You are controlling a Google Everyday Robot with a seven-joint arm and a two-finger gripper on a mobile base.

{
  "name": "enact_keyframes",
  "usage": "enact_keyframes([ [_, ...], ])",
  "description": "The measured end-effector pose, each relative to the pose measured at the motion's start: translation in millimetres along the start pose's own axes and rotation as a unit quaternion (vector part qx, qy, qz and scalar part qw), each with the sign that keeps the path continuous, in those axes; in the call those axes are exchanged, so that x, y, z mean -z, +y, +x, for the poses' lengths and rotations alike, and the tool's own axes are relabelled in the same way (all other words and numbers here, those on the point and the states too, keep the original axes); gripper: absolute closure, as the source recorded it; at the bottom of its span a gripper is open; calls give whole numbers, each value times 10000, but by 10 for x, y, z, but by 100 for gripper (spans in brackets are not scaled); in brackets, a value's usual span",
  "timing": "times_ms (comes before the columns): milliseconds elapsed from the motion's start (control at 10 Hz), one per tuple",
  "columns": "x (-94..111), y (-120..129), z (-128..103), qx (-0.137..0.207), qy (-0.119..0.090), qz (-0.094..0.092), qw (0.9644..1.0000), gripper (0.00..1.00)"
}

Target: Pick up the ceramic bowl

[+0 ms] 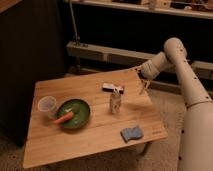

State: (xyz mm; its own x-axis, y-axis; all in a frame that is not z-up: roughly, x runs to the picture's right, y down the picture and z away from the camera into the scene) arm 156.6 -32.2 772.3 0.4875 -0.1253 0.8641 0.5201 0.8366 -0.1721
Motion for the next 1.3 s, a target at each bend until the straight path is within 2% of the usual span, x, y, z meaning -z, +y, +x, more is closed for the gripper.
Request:
enact_keyframes([
  [500,6,-5,-16,33,18,1,10000,20],
  [600,5,-8,-39,115,72,27,9999,20],
  [700,20,-13,-136,356,136,72,9992,20],
  [1000,-23,46,-483,1097,265,140,9935,20],
  [1300,-111,118,-807,1901,383,173,9809,20],
])
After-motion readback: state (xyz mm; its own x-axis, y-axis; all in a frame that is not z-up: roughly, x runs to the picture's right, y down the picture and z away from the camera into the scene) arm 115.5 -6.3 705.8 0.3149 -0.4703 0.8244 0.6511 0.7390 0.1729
